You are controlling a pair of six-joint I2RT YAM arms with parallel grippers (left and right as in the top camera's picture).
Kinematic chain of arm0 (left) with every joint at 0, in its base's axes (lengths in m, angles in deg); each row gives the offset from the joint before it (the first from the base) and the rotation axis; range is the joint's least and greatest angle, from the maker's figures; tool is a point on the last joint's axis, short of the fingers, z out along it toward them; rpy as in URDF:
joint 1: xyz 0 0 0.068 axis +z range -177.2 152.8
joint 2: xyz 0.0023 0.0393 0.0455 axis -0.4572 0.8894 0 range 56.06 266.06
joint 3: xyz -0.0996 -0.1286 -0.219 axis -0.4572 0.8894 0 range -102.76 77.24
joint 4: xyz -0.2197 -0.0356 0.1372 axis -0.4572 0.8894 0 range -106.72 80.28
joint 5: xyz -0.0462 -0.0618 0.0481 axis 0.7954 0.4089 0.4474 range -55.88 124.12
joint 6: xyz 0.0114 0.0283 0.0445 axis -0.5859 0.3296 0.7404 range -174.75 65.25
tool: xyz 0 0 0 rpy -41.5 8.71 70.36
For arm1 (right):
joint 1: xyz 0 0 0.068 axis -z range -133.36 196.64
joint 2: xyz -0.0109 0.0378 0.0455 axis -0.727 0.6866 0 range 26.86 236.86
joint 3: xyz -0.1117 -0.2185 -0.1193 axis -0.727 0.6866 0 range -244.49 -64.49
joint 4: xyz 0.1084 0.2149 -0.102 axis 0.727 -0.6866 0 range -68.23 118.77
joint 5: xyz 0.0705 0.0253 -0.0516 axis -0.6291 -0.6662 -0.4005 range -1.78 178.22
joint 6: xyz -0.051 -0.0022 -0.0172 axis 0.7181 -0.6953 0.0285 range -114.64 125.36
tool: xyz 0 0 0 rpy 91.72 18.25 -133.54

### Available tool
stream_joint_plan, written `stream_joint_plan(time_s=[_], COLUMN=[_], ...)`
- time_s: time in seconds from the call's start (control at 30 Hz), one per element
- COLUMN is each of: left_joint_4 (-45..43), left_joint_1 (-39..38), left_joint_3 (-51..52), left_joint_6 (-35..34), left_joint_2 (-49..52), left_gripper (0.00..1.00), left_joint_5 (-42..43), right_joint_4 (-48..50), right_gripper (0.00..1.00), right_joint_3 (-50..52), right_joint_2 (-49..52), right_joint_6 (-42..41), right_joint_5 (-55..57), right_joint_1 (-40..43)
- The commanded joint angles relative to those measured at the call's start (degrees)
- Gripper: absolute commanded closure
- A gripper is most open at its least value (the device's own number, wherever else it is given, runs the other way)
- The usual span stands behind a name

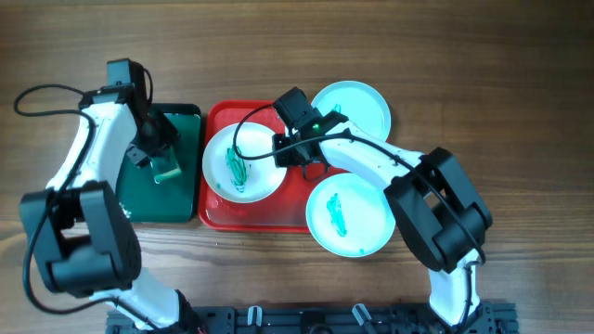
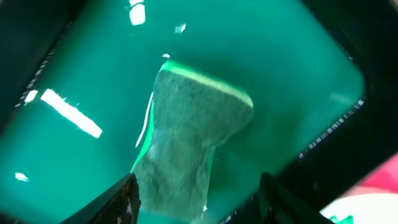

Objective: Clean dirty plates on tray and stack at the side
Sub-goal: 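Grasp the green sponge with the left gripper and the plate rim with the right, then scrub the held plate with the sponge in the left gripper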

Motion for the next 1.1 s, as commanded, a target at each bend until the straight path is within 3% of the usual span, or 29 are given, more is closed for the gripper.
stream_joint_plan(time_s=[0.0,0.27,0.33,0.5,0.7,0.97,1.07], left_joint_4=[-0.8,-3.2,-3.6,-4.0,-2.7,7.4,8.8], left_joint_1=[0.2,0.2,0.2,0.2,0.2,0.2,0.2], left_joint_3=[-0.8,-0.8,-0.8,-0.8,-1.0,-7.8,-8.0], left_joint_6=[1.6,4.6,4.6,4.6,4.9,11.0,16.4], left_joint_2=[3.1,7.4,8.0,8.3,8.1,-0.2,-4.3], left_gripper=[0.43,0.55,0.63,0.96,0.96,0.96,0.96], left_joint_5=[0.8,0.8,0.8,0.6,0.8,3.7,9.9], right_joint_4=[0.1,0.2,0.3,0.3,0.2,-0.1,-0.3], right_gripper=[0.96,0.96,0.96,0.96,0.96,0.96,0.96], right_joint_3=[-0.7,-0.7,-0.7,-0.7,-0.7,-0.7,-0.7], right_joint_2=[1.7,1.7,1.7,1.7,1.7,1.7,1.7], right_joint_6=[-0.2,-0.3,-0.3,-0.3,-0.3,-0.2,-0.1], right_joint_5=[1.7,1.9,1.9,1.9,1.8,-0.6,-2.4], right_joint_1=[-0.5,-0.5,-0.5,-0.5,-0.5,-0.3,0.3])
